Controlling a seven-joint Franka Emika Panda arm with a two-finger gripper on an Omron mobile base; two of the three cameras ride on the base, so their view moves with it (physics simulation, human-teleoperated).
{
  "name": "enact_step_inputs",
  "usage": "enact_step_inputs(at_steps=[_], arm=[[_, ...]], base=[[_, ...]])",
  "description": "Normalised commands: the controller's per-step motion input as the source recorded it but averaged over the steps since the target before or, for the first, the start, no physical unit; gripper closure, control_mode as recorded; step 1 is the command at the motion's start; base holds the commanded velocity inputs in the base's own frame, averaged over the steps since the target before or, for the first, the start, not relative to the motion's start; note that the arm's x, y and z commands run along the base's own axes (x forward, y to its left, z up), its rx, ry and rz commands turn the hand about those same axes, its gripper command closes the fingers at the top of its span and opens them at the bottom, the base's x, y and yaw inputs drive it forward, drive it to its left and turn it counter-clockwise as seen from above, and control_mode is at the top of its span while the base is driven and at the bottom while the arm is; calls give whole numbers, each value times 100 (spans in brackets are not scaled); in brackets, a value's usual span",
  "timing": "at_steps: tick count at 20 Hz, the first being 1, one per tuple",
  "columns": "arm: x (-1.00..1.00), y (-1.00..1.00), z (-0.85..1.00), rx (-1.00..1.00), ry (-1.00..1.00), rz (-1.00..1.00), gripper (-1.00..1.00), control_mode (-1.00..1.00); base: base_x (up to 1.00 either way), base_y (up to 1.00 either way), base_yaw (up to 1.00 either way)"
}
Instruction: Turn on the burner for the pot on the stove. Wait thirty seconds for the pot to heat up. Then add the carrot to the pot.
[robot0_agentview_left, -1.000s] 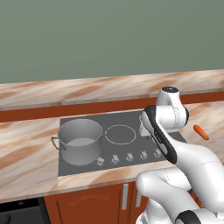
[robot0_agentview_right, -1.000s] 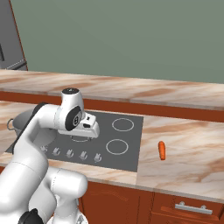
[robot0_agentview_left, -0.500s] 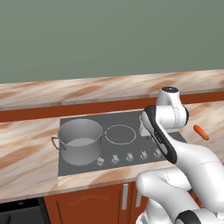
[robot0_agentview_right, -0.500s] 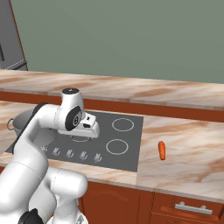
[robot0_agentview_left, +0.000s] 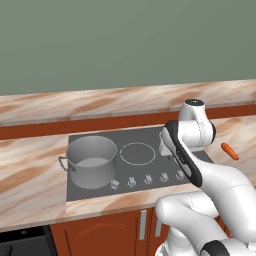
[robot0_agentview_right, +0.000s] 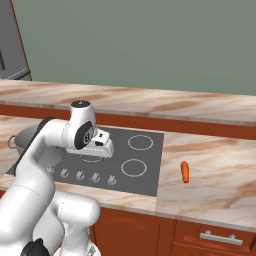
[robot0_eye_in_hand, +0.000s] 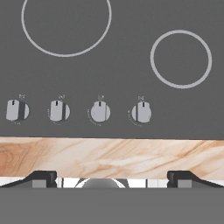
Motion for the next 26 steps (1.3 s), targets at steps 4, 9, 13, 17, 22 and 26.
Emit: enact_step_inputs(at_steps=[4,9,13,17,22,26], arm=[[0,0,0,0,0,0,-100,-100],[0,0,0,0,0,0,-100,-100],[0,0,0,0,0,0,-100,-100],[0,0,0,0,0,0,-100,-100],[0,0,0,0,0,0,-100,-100],[0,0,0,0,0,0,-100,-100]], base=[[0,0,0],[0,0,0],[0,0,0],[0,0,0],[0,0,0],[0,0,0]])
